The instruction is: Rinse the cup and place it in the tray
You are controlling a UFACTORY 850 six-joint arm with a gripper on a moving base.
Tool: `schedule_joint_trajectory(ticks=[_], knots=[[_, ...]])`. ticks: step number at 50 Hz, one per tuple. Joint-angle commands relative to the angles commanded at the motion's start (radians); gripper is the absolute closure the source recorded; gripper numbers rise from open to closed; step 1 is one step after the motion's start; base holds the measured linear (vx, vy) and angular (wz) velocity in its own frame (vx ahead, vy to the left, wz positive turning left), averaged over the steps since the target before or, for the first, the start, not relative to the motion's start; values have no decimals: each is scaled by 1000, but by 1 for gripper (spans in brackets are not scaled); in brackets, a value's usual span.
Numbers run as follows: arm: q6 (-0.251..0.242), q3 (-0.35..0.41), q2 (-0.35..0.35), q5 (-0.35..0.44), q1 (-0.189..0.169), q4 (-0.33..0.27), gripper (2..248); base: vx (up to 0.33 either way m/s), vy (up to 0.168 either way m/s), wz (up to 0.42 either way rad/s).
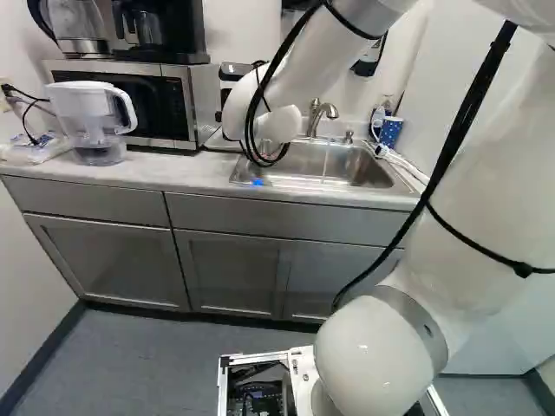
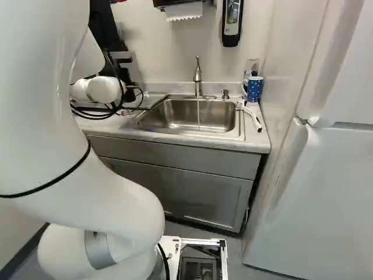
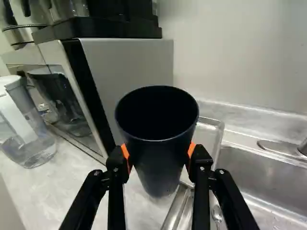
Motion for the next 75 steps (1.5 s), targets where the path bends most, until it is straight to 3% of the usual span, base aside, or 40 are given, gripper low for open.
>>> schedule_joint_trajectory(ticks=[38, 75], knots=[[0, -45, -46, 0, -124, 0, 125, 0, 0, 0], [0, -17, -17, 0, -234, 0, 125, 0, 0, 0]])
